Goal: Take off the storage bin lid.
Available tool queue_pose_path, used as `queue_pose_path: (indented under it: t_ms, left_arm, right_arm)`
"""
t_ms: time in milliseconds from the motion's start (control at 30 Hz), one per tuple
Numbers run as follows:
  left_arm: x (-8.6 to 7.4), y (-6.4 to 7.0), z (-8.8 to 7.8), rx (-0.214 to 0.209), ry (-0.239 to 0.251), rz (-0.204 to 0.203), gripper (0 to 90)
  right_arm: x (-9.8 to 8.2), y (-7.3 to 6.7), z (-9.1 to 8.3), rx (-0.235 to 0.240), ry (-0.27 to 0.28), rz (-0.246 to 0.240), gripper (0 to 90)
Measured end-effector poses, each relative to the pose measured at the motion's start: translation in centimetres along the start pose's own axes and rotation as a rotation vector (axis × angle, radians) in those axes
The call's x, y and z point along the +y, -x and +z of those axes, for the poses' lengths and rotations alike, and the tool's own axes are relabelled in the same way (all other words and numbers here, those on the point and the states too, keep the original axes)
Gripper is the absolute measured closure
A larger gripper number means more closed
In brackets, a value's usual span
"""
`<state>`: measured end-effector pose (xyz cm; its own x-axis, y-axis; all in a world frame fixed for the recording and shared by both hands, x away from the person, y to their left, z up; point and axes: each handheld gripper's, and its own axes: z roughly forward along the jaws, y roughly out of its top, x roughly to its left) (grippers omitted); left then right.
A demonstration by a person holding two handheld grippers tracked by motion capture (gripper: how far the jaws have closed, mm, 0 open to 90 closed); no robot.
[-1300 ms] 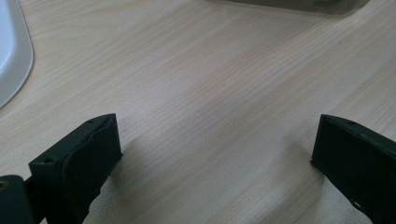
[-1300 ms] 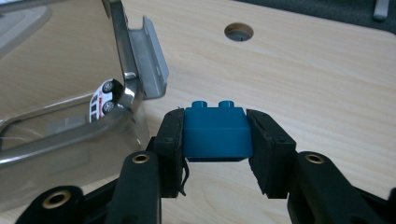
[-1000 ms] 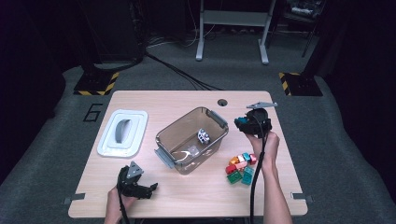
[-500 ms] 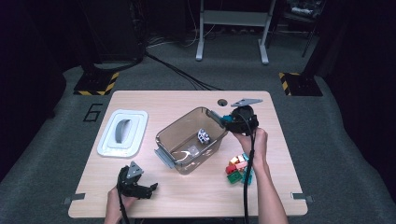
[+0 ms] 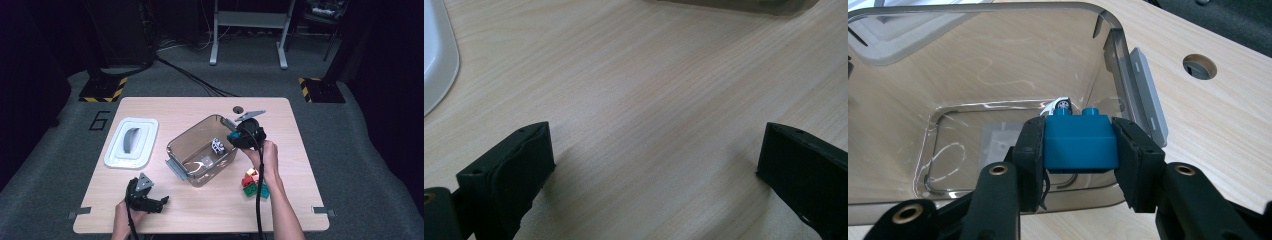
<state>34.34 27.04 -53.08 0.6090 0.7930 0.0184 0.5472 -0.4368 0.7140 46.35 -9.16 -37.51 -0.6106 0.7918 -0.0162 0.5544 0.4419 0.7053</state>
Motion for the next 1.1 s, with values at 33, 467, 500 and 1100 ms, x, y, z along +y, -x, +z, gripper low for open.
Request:
queue_pose_path:
  t_ms: [33, 467, 500, 1100]
  left_arm:
    - [0.0, 0.0, 0.0, 0.003, 0.002, 0.002, 1.5]
    - [0.0, 0.0, 0.0, 0.005, 0.004, 0.000, 1.5]
    - [0.0, 0.0, 0.0, 0.003, 0.003, 0.001, 1.5]
    - [0.0, 0.0, 0.0, 0.006, 0.005, 0.000, 1.6]
  right_arm:
    - [-0.1, 0.0, 0.0, 0.001, -0.003, -0.002, 58.8]
    - [-0.7, 0.0, 0.0, 0.005, -0.016, -0.010, 50.9]
    - [-0.8, 0.0, -0.1, 0.004, -0.018, -0.007, 48.6]
    - [-5.8, 2.9, -3.0, -0.019, 0.040, 0.114, 9.0]
